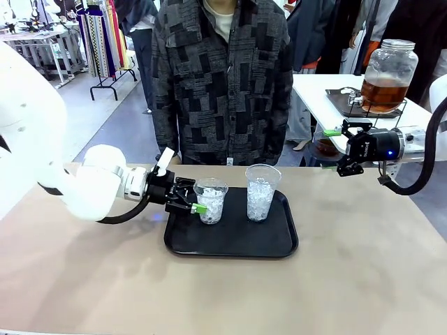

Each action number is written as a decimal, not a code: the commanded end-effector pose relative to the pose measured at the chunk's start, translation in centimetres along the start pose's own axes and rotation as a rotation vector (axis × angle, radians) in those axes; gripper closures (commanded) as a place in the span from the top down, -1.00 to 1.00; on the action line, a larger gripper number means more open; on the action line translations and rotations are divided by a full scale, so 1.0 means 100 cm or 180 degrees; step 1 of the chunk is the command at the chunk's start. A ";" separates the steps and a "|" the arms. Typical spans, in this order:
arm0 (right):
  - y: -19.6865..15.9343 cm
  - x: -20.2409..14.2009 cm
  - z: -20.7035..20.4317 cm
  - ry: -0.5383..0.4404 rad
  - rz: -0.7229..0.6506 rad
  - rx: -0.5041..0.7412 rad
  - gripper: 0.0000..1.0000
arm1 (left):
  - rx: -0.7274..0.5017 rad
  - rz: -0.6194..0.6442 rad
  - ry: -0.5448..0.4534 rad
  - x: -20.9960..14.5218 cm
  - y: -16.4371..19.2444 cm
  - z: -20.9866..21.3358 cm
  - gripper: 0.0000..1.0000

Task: Pour the drink into the iced cup.
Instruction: Pick up the iced cup indicated by the human and present it to them.

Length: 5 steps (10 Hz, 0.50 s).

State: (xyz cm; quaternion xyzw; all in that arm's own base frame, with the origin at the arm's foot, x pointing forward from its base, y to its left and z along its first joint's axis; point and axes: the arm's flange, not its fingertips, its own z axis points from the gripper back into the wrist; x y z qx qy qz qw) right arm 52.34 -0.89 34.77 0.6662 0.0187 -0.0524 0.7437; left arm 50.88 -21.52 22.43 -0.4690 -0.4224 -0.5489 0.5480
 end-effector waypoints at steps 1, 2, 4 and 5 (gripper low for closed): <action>0.002 0.001 0.000 -0.0007 0.0009 0.0006 1.00 | 0.0031 0.0035 0.0018 0.001 -0.005 -0.008 1.00; 0.002 0.001 0.000 -0.0007 0.0009 0.0006 1.00 | 0.0091 0.0051 0.0009 0.000 -0.007 -0.010 1.00; 0.002 0.001 0.000 -0.0007 0.0009 0.0006 1.00 | 0.0197 0.0083 -0.0017 -0.001 -0.007 -0.012 1.00; 0.002 0.001 0.000 -0.0007 0.0009 0.0006 1.00 | 0.0241 0.0094 -0.0039 -0.001 -0.007 -0.014 1.00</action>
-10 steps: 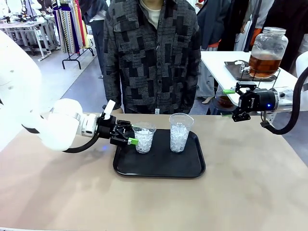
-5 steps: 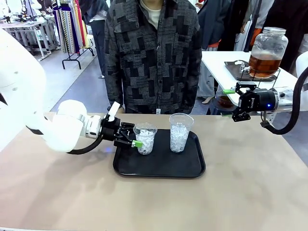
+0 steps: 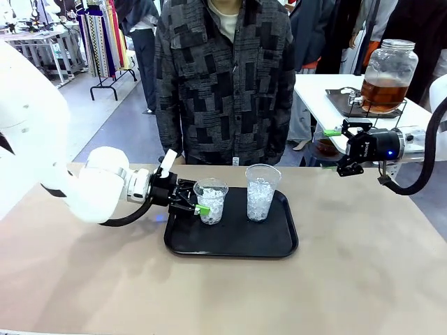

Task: Pour the drink into the iced cup.
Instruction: Pick up the iced cup indicated by the human and present it to them.

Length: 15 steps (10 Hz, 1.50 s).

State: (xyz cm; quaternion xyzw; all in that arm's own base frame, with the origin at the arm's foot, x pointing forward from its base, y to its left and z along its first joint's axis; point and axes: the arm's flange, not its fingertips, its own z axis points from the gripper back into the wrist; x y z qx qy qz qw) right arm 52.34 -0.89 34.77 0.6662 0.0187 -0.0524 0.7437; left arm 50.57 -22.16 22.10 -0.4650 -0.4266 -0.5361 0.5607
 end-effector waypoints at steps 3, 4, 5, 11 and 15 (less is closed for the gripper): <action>0.002 0.001 0.000 -0.0007 0.0009 0.0006 1.00 | 0.0151 0.0069 -0.0079 -0.002 -0.006 -0.014 1.00; 0.002 0.001 0.000 -0.0007 0.0009 0.0006 1.00 | 0.0105 0.0079 -0.0098 -0.002 -0.007 -0.015 1.00; 0.002 0.001 0.000 -0.0007 0.0009 0.0006 1.00 | 0.0095 0.0064 -0.0087 -0.002 -0.009 -0.016 1.00; 0.002 0.001 0.000 -0.0007 0.0009 0.0006 1.00 | 0.0082 0.0047 -0.0098 -0.004 -0.012 -0.021 0.49; 0.002 0.001 0.000 -0.0007 0.0009 0.0006 1.00 | 0.0154 -0.0046 -0.0150 -0.001 -0.016 -0.017 0.49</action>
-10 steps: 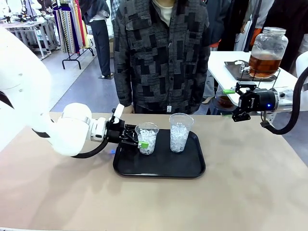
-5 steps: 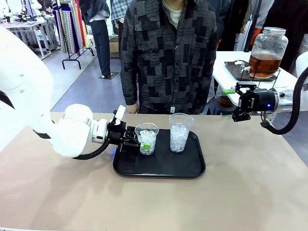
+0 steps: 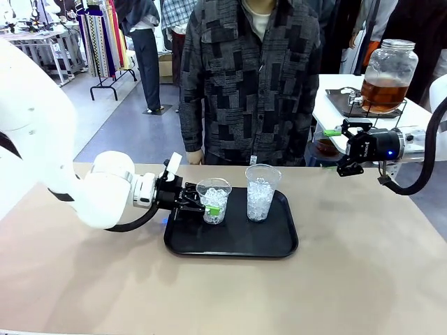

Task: Pour the drink into the iced cup.
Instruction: Pick up the iced cup indicated by the human and present it to them.

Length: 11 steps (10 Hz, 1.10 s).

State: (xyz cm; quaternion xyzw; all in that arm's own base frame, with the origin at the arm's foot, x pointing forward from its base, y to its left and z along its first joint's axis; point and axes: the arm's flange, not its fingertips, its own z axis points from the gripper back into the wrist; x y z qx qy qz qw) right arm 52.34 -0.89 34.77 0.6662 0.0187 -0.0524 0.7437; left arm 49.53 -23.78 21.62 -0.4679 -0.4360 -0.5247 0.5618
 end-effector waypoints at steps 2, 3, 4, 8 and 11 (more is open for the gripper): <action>0.002 0.001 0.000 -0.0007 0.0009 0.0006 1.00 | 0.0076 -0.0121 -0.0067 0.000 -0.005 0.001 0.43; 0.002 0.001 0.000 -0.0007 0.0009 0.0006 1.00 | 0.0074 -0.0084 -0.0089 0.001 -0.006 0.001 0.43; 0.002 0.001 0.000 -0.0007 0.0009 0.0006 1.00 | 0.0088 -0.0084 -0.0104 0.004 -0.006 0.003 0.43; 0.002 0.001 0.000 -0.0007 0.0009 0.0006 1.00 | 0.0235 -0.0102 -0.0190 0.054 0.005 0.023 0.43; 0.002 0.001 0.000 -0.0007 0.0009 0.0006 1.00 | 0.0171 -0.0041 -0.0165 0.125 0.035 0.047 0.43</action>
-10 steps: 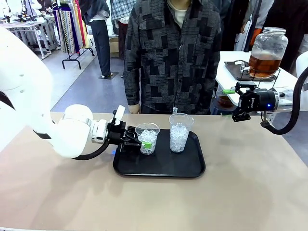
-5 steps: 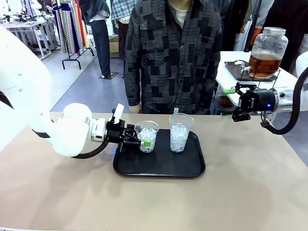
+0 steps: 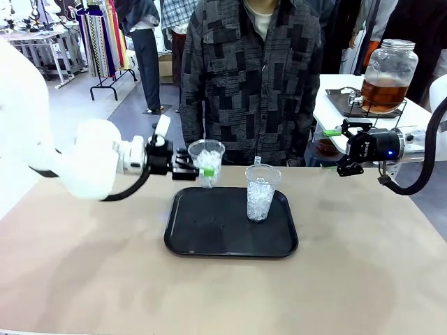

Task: Pour the drink into the iced cup.
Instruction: Pick up the iced cup indicated by the human and present it to them, then open the gripper to release the iced cup you were holding.

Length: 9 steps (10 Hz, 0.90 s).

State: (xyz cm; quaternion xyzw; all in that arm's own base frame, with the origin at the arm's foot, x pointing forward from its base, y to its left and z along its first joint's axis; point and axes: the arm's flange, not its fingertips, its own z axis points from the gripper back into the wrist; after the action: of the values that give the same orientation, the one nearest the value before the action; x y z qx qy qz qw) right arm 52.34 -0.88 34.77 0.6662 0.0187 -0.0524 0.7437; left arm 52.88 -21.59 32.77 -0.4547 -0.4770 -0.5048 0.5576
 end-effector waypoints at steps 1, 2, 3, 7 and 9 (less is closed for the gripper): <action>0.002 0.001 0.000 -0.0008 0.0009 0.0006 1.00 | -0.0105 0.0100 0.0020 0.037 0.024 0.006 0.43; 0.002 0.001 0.000 -0.0008 0.0009 0.0006 1.00 | -0.0136 0.0163 0.0050 0.055 0.035 0.008 0.43; 0.002 0.001 0.000 -0.0008 0.0009 0.0006 1.00 | -0.0156 0.0219 0.0124 0.069 0.046 0.009 0.43; 0.002 0.001 0.000 -0.0008 0.0009 0.0006 1.00 | -0.0069 0.0175 0.0123 0.074 0.042 0.012 0.43; 0.002 0.001 0.000 -0.0008 0.0009 0.0006 1.00 | -0.0069 0.0175 0.0123 0.074 0.042 0.012 0.43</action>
State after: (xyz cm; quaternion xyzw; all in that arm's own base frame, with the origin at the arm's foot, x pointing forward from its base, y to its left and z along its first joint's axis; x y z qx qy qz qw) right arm 52.34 -0.89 34.76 0.6662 0.0187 -0.0524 0.7437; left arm 57.80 -20.98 39.76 -0.4658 -0.4378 -0.5024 0.5822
